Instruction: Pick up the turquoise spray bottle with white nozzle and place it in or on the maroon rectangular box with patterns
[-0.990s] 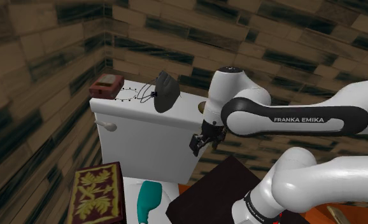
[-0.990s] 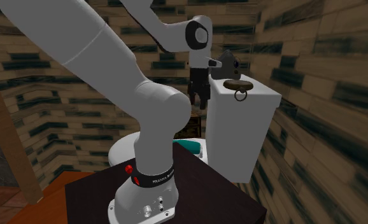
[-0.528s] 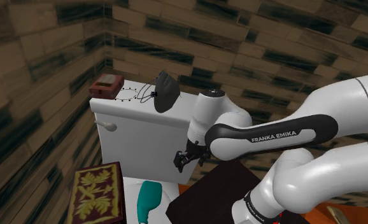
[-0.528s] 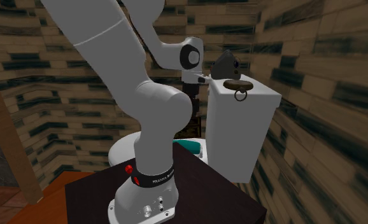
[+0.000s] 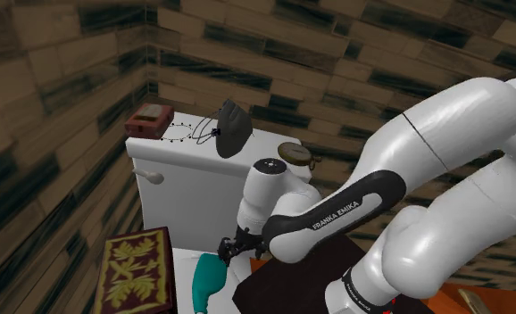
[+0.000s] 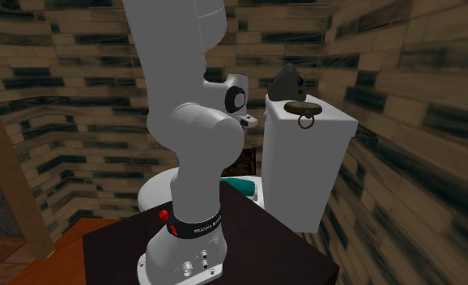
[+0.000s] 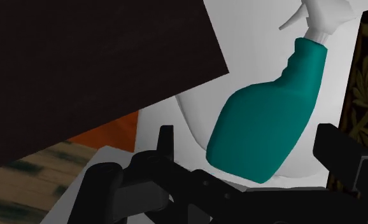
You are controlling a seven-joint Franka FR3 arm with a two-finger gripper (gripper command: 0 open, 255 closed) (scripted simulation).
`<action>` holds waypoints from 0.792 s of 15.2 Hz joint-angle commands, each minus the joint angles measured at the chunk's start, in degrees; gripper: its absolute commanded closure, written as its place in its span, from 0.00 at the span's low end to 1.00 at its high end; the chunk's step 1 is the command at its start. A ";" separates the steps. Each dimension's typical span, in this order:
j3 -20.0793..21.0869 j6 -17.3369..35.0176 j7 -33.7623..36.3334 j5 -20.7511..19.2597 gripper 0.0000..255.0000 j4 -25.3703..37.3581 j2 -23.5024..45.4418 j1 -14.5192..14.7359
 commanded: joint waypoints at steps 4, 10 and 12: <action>1.42 12.42 17.34 -15.05 0.00 4.56 16.80 -0.55; -12.08 20.68 34.69 -29.87 0.00 13.59 32.65 13.57; -13.58 21.65 35.37 -30.36 0.00 14.36 34.17 15.17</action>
